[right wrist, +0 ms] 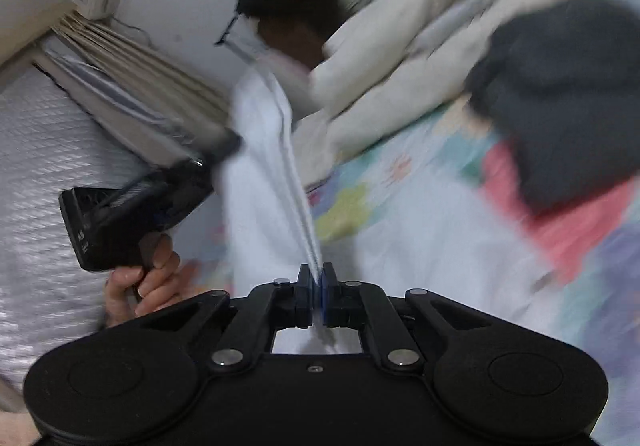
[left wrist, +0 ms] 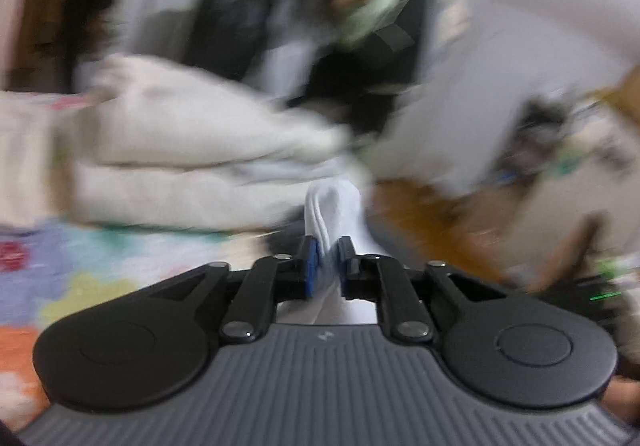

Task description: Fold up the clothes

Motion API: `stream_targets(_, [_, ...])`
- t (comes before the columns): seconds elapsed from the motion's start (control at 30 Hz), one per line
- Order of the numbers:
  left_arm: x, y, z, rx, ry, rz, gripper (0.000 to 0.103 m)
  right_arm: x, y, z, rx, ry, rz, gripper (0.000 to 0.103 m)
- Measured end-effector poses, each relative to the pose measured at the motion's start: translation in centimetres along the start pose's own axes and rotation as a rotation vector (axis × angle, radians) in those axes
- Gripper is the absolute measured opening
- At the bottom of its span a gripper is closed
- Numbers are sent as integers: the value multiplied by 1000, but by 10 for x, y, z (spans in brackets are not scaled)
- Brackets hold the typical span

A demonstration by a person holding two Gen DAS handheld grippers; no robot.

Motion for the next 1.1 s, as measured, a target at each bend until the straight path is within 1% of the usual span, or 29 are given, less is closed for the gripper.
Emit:
stream_targets(0.03, [5,8,-4,-26,12,38,29,-1,-1,1,-34,6,-71,6])
stream_targets(0.07, [10,17,-7,-57,24,69,34,1,-5,1,-56,28,-135,6])
stream_targets(0.1, [10,29,-12,-94,22,77,39,3,-11,-1,-67,47,-189,6])
stream_targets(0.17, [4,48,-23,-137,8,93,41,9,-24,-8,-76,83,-270,6])
stream_targets(0.23, [-3,63,-33,-151,36,133,41,13,-37,-15,-51,102,-278,7])
stream_targets(0.27, [-6,69,-38,-156,55,156,41,14,-42,-18,-30,105,-275,8])
stream_targets(0.3, [-10,73,-44,-146,75,167,41,14,-47,-21,-5,103,-269,12])
stream_targets(0.37, [-20,80,-57,-122,116,186,42,9,-54,-27,63,78,-242,14])
stream_targets(0.4, [-23,80,-63,-89,136,203,44,6,-57,-28,99,69,-218,22])
stream_targets(0.43, [-25,77,-71,-41,163,226,51,3,-59,-29,128,63,-202,27])
stream_targets(0.47, [-26,77,-78,-4,183,239,54,1,-60,-31,154,57,-187,36])
stream_targets(0.5, [-28,75,-84,12,195,218,62,-2,-60,-32,169,56,-177,46])
stream_targets(0.53, [-30,74,-90,25,206,191,74,-3,-60,-33,179,57,-169,50])
stream_targets(0.57, [-32,73,-95,38,217,164,78,-3,-58,-35,176,59,-168,58])
stream_targets(0.6, [-31,74,-100,30,220,142,77,-1,-54,-36,143,61,-185,63])
stream_targets(0.63, [-29,74,-104,19,222,121,70,1,-49,-38,110,62,-201,63])
stream_targets(0.67, [-28,74,-108,2,216,107,61,3,-45,-39,77,64,-218,63])
stream_targets(0.7, [-26,74,-111,-12,218,91,25,5,-40,-41,44,65,-234,62])
stream_targets(0.73, [-22,73,-113,-14,251,108,0,7,-36,-42,11,67,-251,57])
stream_targets(0.77, [-17,71,-114,-15,289,132,0,9,-31,-44,-21,68,-267,27])
stream_targets(0.8, [-14,71,-115,-29,324,179,0,11,-26,-46,-54,70,-283,8])
stream_targets(0.83, [-13,71,-115,-59,364,238,0,13,-22,-47,-88,71,-299,8])
stream_targets(0.9, [-20,68,-109,-86,338,281,0,13,-11,-49,-148,52,-350,6])
stream_targets(0.97, [-30,59,-109,-35,291,364,1,19,-3,-51,-223,60,-462,6])
stream_targets(1.0, [-39,54,-111,-16,277,400,3,21,-1,-52,-246,63,-509,10])
stream_targets(1.07, [-64,46,-117,-47,249,382,13,19,-3,-53,-219,65,-555,19])
stream_targets(1.1, [-80,43,-121,-78,239,350,28,16,-3,-54,-198,59,-571,21])
Point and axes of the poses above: each gripper's, at about its wrist camera, not at the fingertips, and x roughly the way its jaws point, y to its left, z to its top, the point moved 1 cm from there along x, roughly the way its jaws point, and after that the axes turned 1 degree about -z, right-handed, at the moved point
